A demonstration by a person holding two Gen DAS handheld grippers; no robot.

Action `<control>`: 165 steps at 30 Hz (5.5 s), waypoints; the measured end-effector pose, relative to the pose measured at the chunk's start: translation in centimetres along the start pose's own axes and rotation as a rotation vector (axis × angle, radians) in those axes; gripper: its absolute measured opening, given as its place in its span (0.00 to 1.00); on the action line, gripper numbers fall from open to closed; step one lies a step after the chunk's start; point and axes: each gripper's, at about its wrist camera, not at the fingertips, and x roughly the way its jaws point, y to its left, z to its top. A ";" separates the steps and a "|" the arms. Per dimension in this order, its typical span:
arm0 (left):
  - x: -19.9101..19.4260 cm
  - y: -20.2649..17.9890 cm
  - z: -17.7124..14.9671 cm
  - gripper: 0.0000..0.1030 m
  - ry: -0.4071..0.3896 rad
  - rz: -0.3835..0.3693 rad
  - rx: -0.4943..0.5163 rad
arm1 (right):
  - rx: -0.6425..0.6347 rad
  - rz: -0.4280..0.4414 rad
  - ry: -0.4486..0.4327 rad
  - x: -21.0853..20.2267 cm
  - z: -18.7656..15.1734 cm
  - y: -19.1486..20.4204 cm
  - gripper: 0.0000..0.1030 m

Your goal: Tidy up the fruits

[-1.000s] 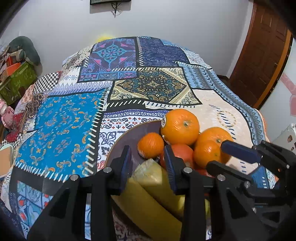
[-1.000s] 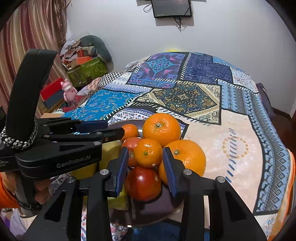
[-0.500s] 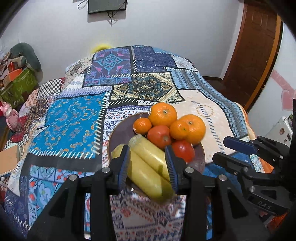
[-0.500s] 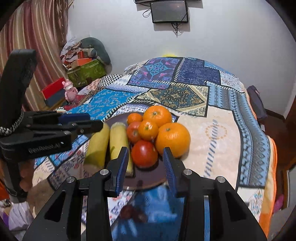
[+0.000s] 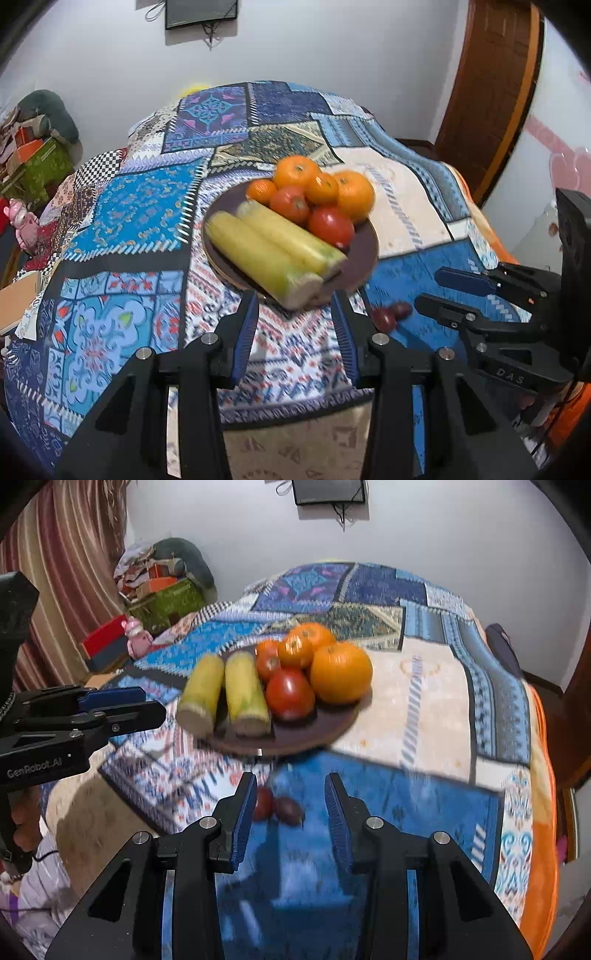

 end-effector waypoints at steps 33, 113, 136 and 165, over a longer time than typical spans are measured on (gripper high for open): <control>6.2 -4.8 -1.0 0.39 0.134 -0.123 -0.013 | 0.042 0.077 0.059 2.6 -0.9 -1.8 0.15; 8.5 0.2 6.2 0.21 0.044 -0.038 -0.020 | 0.056 0.108 0.031 6.5 5.0 -0.7 0.16; 3.9 1.9 4.6 0.50 -0.026 -0.023 -0.060 | 0.058 0.056 -0.036 3.1 5.5 -0.6 0.25; -23.7 -1.7 -2.2 0.62 -0.577 0.054 -0.003 | -0.009 -0.104 -0.521 -19.9 2.7 9.2 0.56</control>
